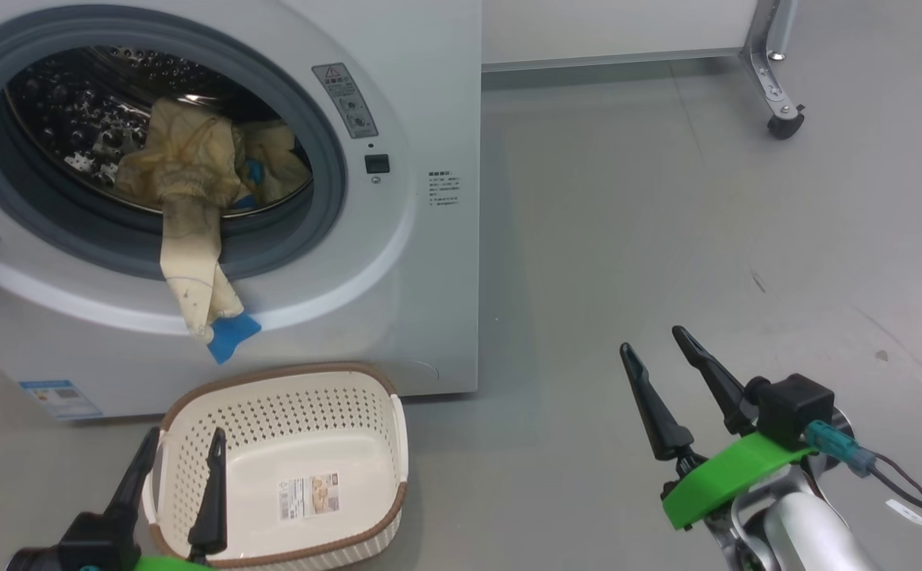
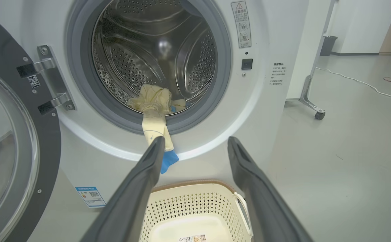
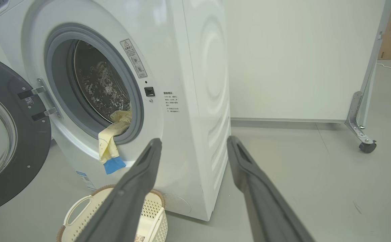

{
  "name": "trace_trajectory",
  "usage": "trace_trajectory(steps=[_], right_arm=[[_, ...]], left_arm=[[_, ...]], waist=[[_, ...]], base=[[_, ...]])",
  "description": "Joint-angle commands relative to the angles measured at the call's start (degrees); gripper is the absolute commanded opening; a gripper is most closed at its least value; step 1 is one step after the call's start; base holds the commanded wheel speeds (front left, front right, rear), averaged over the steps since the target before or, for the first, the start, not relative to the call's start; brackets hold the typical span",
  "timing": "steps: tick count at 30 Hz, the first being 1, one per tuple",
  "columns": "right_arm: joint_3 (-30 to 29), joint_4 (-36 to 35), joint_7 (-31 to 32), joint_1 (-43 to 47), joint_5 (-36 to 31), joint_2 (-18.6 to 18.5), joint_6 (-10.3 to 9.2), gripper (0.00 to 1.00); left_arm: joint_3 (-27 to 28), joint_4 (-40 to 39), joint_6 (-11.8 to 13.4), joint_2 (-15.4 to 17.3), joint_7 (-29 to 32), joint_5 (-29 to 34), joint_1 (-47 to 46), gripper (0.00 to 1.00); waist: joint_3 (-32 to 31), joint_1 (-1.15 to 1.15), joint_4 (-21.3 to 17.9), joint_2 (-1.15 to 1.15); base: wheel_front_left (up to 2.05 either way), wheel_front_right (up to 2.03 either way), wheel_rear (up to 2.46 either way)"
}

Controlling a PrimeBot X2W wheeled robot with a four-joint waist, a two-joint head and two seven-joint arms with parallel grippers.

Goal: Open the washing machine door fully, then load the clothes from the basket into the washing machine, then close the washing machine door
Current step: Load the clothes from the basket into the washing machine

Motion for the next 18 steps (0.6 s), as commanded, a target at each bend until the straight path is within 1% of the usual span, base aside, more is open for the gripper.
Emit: trace_trajectory(steps=[1, 7, 13, 18], right_arm=[[1.19, -1.74, -0.37, -1.76, 0.38, 0.18, -0.16, 1.0], [1.26, -2.0, -0.37, -1.96, 0.56, 0.18, -0.16, 1.0], [1.07, -2.61, -0.37, -2.68, 0.31, 0.18, -0.16, 1.0], [0.9, -3.58, -0.37, -4.33, -0.21, 0.18, -0.16, 1.0]], left_arm=[[2.79, -1.25, -0.24, 0.48, -0.38, 0.63, -2.48, 1.0], [3.24, -0.48, -0.74, 0.1, -0.38, 0.75, -3.08, 1.0], [3.73, 0.7, -1.54, -0.58, -0.38, -0.28, -5.46, 1.0], [4.37, 2.72, -1.88, -0.48, -0.38, -0.59, -9.92, 1.0]], waist=[[0.17, 0.0, -0.06, 0.0], [1.33, 0.0, -0.26, 0.0], [4.64, 0.0, -0.29, 0.0], [10.31, 0.0, -0.58, 0.0]], base=[[0.0, 0.0, 0.0], [0.0, 0.0, 0.0], [0.0, 0.0, 0.0], [0.0, 0.0, 0.0]])
